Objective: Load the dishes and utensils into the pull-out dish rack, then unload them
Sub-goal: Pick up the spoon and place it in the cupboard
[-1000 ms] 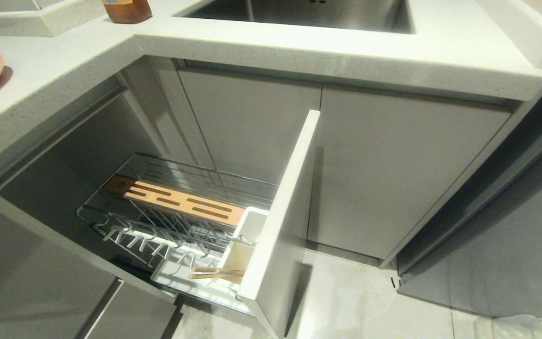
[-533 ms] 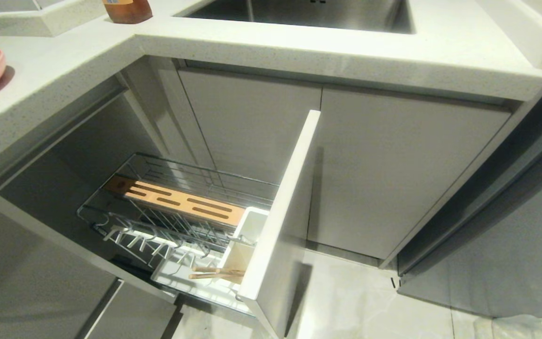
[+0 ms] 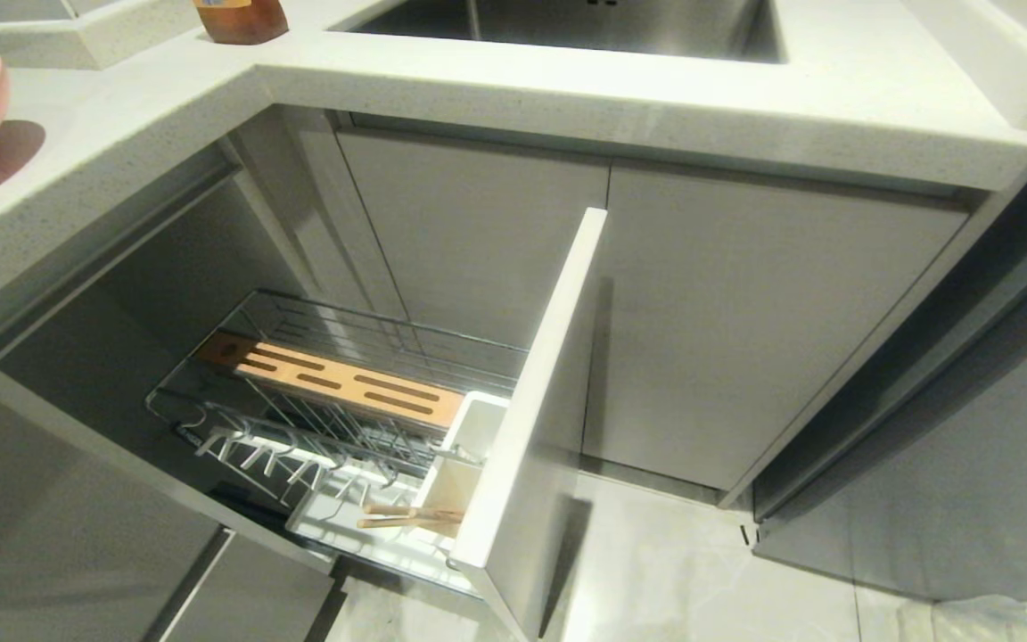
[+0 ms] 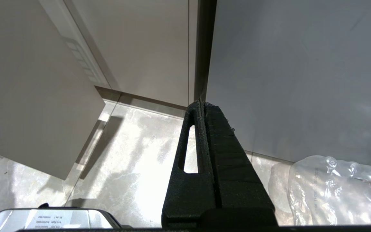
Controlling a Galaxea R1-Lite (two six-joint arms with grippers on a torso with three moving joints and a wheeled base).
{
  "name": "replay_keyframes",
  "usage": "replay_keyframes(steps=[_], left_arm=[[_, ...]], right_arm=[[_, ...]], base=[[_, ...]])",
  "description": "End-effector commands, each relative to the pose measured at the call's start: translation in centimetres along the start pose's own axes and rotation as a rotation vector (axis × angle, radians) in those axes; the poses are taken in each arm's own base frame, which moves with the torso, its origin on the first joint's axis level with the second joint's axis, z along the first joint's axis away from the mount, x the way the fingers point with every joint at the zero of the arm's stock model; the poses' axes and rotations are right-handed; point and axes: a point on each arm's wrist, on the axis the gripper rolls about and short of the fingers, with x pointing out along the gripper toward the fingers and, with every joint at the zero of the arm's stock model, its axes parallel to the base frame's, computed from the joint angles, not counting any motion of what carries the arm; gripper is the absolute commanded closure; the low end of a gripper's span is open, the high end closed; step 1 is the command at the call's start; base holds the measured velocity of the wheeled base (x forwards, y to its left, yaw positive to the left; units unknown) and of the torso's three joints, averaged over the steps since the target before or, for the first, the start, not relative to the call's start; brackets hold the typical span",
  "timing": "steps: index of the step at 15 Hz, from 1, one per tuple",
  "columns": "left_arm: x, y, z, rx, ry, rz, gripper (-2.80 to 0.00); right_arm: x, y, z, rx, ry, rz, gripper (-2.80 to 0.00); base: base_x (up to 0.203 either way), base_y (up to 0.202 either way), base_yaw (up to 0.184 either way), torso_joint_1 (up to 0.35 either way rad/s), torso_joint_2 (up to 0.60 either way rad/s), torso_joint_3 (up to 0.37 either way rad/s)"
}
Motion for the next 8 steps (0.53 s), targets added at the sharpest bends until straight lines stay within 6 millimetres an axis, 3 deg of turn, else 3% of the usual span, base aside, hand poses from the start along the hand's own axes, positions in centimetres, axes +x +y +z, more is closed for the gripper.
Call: replay_keyframes(steps=[1,8], left_arm=[[-0.4,-0.5,0.4,0.011,-0.008,-0.001,0.0],[-2.3,-2.5,1.9,0.055,-0.044,0.018,0.0]], right_arm=[[0.0,0.0,0.0,0.0,0.0,0.001,0.0],[0.0,0.0,0.0,0.0,0.001,0.0,0.0]], base=[[0.0,0.0,0.0,0.0,0.0,0.0],[0.0,0.0,0.0,0.0,0.0,0.0]])
